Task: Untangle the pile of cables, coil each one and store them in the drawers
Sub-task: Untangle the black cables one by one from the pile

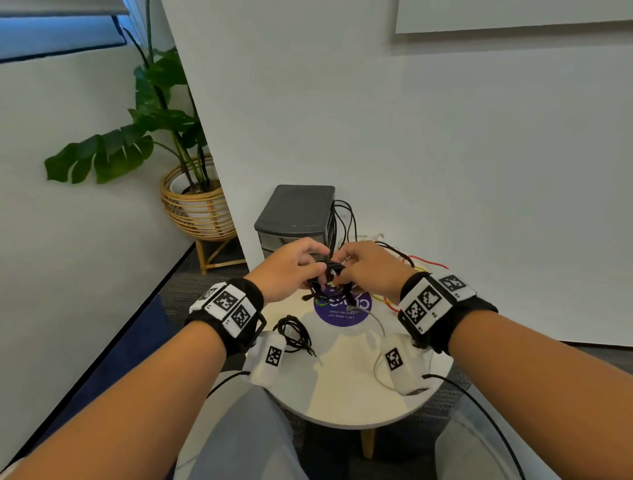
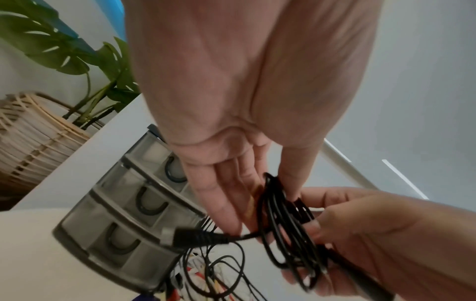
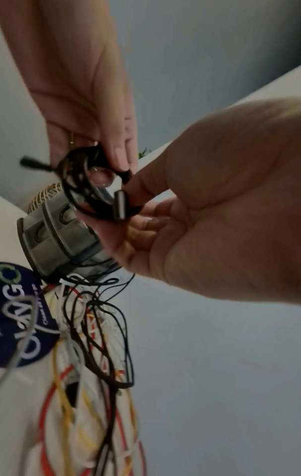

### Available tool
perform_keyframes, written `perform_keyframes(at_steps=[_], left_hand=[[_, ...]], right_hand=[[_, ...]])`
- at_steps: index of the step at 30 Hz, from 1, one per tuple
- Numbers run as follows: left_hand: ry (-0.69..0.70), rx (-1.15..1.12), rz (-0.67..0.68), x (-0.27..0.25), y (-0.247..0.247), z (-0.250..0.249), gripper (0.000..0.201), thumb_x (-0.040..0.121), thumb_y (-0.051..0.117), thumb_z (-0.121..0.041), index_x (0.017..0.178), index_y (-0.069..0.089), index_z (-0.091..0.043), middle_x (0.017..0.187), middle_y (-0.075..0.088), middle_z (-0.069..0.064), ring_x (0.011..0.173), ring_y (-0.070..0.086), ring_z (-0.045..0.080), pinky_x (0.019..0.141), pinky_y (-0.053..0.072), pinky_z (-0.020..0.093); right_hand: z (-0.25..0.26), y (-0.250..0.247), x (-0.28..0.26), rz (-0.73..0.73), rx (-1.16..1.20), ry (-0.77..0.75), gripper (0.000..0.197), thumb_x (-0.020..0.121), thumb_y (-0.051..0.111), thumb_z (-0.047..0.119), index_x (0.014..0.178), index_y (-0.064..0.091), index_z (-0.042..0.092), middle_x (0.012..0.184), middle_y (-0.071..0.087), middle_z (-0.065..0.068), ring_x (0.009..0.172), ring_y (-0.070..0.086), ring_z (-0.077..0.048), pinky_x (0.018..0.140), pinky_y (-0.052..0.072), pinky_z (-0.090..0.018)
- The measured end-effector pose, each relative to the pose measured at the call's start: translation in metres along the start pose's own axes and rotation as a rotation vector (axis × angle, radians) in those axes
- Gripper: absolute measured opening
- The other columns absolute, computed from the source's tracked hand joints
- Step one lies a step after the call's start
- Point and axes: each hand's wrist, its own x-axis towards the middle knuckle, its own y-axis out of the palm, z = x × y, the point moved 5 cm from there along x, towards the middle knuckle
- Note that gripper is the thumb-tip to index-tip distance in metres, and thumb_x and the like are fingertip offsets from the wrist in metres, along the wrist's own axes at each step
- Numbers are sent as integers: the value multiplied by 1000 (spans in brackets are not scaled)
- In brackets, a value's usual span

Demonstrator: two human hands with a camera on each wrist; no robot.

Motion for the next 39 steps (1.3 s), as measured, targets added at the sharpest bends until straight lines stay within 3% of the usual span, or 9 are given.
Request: perform_keyframes(at_steps=[3,6,10,15,20,22,25,31,39], left_hand=[[15,97,-46,2,-4,10,33,105,54,-20,137,50,-25,91,77,4,94,73,18,95,56,43],[20,170,-53,3,-9,22,35,105,54,-21,137,47,-31,90,76,2,93,72,13,98,53,44],[-15,162,22,8,-17,44,42,104,55,-19,138,41,-39,109,73,5,101,72,17,100,54,48],[-38,386,92,16,-16,72,45,105,51,-24,141,33,-44,115,70,5,97,70,23,88,57,52],[-83,513,146,32,-6,89,40,106,49,-28,144,36,-31,107,69,8,87,67,23,81,57,47],[-102,520,172,38,-3,96,40,105,52,-29,143,40,-27,114,68,8,86,64,20,75,53,37],[-136,498,198,43,-2,101,44,103,57,-32,144,43,-23,128,63,6,97,57,15,78,43,28],[-219,552,278,46,-6,108,57,95,68,-45,144,46,-26,121,63,5,108,61,21,95,51,36],[-205,623,235,43,-5,103,51,96,66,-44,139,54,-21,124,63,5,105,59,19,89,50,32]], right_hand=[[4,15,9,10,0,13,20,84,75,9,100,67,19,92,69,-5,90,68,-24,86,59,-44],[6,31,22,10,-4,42,21,86,72,5,101,67,18,96,70,-7,91,69,-25,86,60,-42],[-5,53,42,45,103,138,20,89,68,0,100,69,17,101,72,-13,90,73,-27,82,63,-44],[-18,71,63,66,58,190,21,90,68,0,95,68,21,101,71,-10,91,73,-24,79,64,-39],[-35,88,82,35,-152,199,22,86,72,2,102,74,16,99,72,-9,92,71,-25,83,62,-40],[-39,89,85,13,-289,195,19,87,72,6,105,76,13,102,73,-8,95,70,-23,85,60,-33],[-43,90,90,-5,-410,200,18,91,69,9,108,75,9,110,71,-11,101,68,-26,88,59,-36],[-46,92,96,9,-481,188,21,90,70,18,108,73,8,108,70,-10,100,68,-26,86,59,-36],[-42,84,83,40,-410,174,23,92,67,13,113,72,7,112,70,-12,101,68,-27,89,59,-38]])
